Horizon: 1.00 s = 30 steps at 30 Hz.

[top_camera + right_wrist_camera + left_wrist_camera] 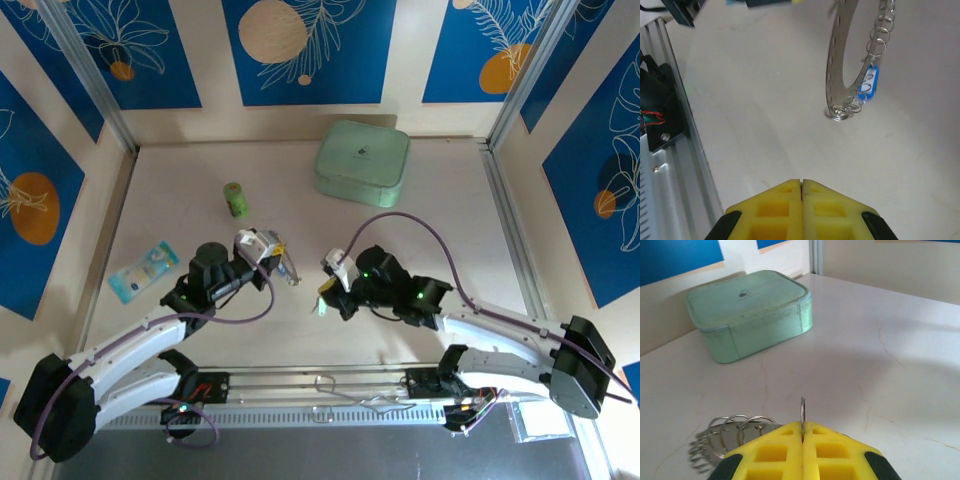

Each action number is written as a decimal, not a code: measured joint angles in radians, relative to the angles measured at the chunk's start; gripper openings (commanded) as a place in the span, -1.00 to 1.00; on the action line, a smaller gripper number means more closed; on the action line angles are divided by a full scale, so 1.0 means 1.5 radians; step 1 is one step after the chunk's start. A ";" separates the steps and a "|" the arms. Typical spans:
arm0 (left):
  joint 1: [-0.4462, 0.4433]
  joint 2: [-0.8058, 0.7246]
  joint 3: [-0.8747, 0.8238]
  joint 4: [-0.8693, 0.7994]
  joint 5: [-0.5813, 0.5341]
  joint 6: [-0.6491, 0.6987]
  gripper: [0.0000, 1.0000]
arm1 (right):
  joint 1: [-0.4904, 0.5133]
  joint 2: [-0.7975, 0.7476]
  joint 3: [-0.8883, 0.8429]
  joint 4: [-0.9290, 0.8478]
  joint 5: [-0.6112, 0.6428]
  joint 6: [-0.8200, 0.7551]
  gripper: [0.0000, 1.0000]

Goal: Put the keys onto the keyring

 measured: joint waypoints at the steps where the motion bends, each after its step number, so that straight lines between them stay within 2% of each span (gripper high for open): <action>1: 0.000 0.000 0.000 -0.003 0.013 -0.003 -1.00 | -0.003 -0.004 -0.008 0.018 0.000 -0.010 -1.00; 4: 0.000 0.000 0.002 -0.009 0.056 -0.016 -1.00 | -0.021 -0.006 -0.012 0.062 -0.016 -0.022 -1.00; 11: -0.004 0.009 0.002 0.010 0.159 -0.073 -1.00 | -0.098 -0.004 -0.021 0.200 -0.113 -0.022 -1.00; 16: -0.016 0.025 0.002 0.015 0.204 -0.089 -1.00 | -0.126 0.007 -0.021 0.224 -0.168 -0.044 -1.00; 22: -0.023 0.049 0.005 0.013 0.227 -0.090 -1.00 | -0.132 0.010 -0.020 0.218 -0.193 -0.118 -1.00; 30: -0.033 0.076 0.011 0.039 0.233 -0.103 -1.00 | -0.132 0.052 -0.020 0.219 -0.236 -0.131 -1.00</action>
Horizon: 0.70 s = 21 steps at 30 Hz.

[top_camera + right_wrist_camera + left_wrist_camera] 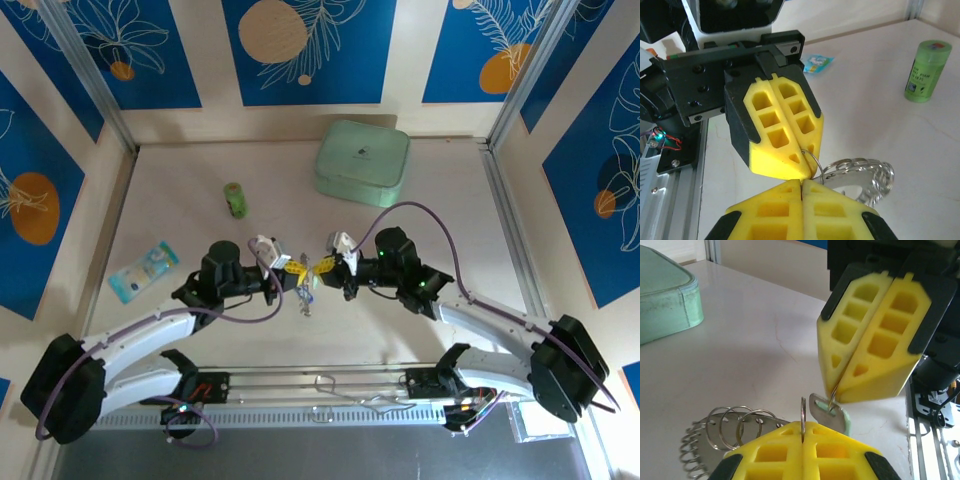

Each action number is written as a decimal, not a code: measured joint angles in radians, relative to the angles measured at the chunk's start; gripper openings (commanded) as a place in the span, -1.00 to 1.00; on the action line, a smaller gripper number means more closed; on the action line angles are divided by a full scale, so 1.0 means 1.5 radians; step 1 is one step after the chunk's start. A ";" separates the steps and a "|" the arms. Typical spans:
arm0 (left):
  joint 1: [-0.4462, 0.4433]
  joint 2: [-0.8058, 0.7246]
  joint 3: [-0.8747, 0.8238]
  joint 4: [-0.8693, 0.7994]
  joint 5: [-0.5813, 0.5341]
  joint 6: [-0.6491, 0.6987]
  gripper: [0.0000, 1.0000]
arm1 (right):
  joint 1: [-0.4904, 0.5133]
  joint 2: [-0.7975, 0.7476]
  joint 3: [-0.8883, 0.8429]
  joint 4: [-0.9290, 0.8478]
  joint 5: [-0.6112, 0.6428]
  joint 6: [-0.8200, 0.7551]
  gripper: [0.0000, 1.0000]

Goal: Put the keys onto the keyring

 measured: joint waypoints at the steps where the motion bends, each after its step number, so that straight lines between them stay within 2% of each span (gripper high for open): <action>1: -0.001 0.005 0.000 0.005 0.002 -0.005 -1.00 | 0.000 0.003 0.000 0.001 0.001 0.001 -1.00; 21: -0.006 0.016 0.000 0.036 0.002 -0.042 -1.00 | 0.011 0.012 0.000 0.041 0.076 0.040 -1.00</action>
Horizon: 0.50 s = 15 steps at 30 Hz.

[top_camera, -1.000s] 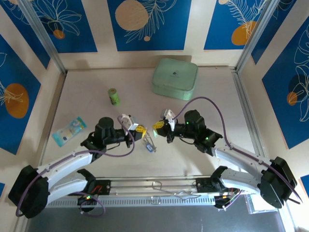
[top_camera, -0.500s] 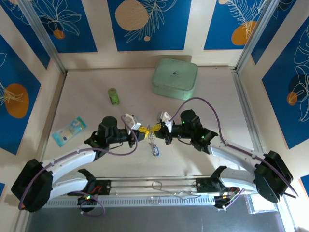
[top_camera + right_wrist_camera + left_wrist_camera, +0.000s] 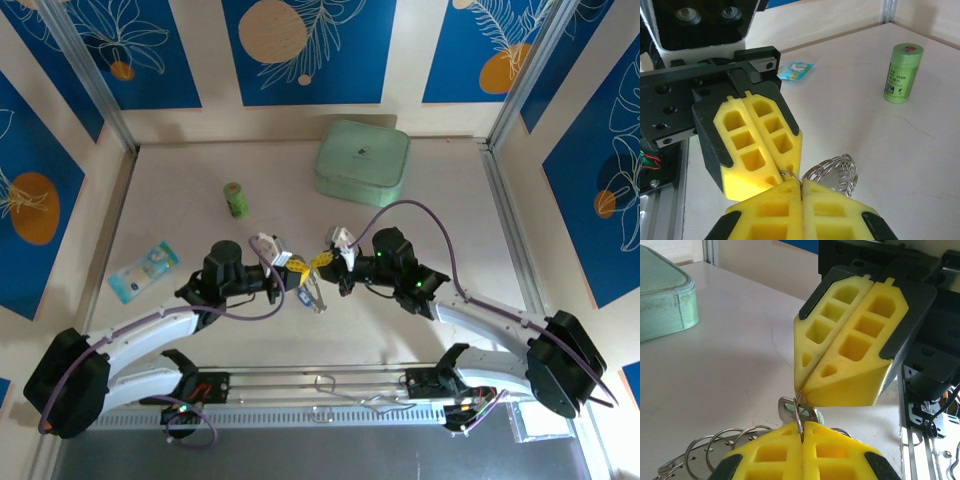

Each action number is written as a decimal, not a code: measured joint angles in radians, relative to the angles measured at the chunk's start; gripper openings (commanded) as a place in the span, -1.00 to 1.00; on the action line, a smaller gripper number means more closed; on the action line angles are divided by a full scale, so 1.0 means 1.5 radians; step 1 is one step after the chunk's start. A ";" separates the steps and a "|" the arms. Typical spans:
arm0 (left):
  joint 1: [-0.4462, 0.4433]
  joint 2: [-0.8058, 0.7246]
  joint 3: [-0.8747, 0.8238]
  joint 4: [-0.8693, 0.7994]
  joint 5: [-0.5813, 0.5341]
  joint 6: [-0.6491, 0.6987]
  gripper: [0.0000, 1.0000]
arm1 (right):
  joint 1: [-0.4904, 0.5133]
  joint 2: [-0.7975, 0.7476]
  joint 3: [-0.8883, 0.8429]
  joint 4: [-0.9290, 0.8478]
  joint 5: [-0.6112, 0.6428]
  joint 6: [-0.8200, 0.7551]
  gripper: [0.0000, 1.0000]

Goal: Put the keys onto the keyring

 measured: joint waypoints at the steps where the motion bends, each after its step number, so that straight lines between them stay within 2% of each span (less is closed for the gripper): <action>1: 0.000 0.000 0.000 0.000 -0.001 -0.002 -1.00 | 0.001 0.000 0.000 0.000 0.006 0.003 -1.00; 10: 0.000 0.000 0.000 0.015 -0.033 -0.001 -1.00 | 0.012 0.002 0.002 0.003 0.077 0.058 -1.00; 15: -0.005 0.000 0.000 0.016 -0.074 0.037 -1.00 | 0.021 0.023 0.027 -0.017 0.103 0.108 -1.00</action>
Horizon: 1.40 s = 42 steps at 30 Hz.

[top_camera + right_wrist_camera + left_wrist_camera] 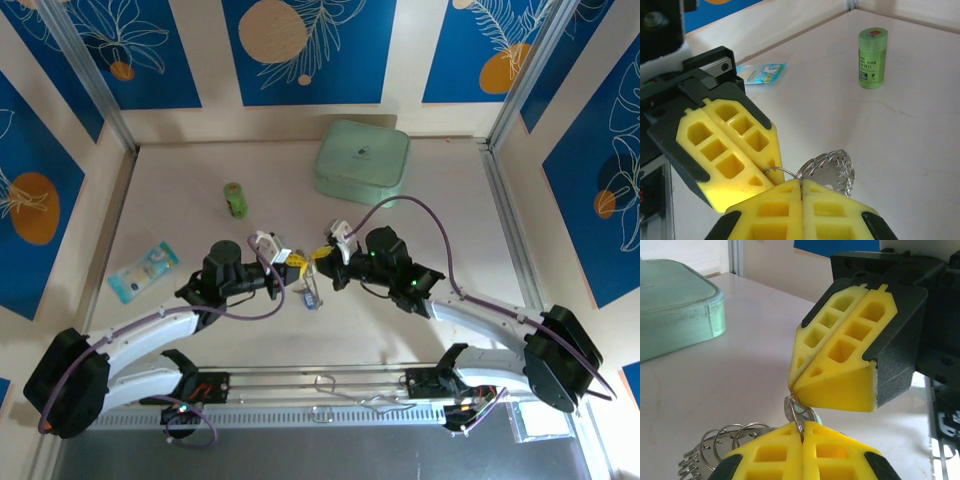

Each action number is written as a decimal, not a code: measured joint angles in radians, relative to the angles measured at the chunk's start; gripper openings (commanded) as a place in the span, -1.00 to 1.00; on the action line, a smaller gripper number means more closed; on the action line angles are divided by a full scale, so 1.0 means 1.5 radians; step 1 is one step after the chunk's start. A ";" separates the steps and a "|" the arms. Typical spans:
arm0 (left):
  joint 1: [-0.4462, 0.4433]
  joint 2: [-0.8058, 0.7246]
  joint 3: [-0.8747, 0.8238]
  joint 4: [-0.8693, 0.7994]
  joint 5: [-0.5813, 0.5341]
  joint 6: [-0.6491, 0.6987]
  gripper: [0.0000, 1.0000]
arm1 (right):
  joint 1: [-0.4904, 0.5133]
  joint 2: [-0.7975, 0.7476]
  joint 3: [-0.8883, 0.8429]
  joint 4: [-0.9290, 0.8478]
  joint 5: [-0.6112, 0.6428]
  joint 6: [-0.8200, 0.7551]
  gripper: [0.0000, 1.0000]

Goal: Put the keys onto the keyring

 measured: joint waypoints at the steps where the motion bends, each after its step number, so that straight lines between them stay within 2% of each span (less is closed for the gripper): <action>1: -0.003 0.000 0.000 0.001 -0.010 0.013 -1.00 | 0.001 0.002 0.002 -0.004 0.004 0.013 -1.00; 10: -0.022 0.000 -0.009 0.014 -0.074 0.093 -1.00 | 0.014 0.007 0.005 -0.014 0.041 0.127 -1.00; 24: -0.032 -0.001 -0.031 0.066 -0.117 0.117 -1.00 | 0.014 0.017 0.003 0.007 0.052 0.198 -1.00; 33: -0.044 0.017 -0.062 0.113 -0.160 0.120 -1.00 | -0.004 0.064 -0.036 0.079 0.011 0.364 -1.00; 42: -0.049 0.024 -0.063 0.144 -0.171 0.132 -1.00 | -0.026 0.064 -0.041 0.109 -0.027 0.426 -1.00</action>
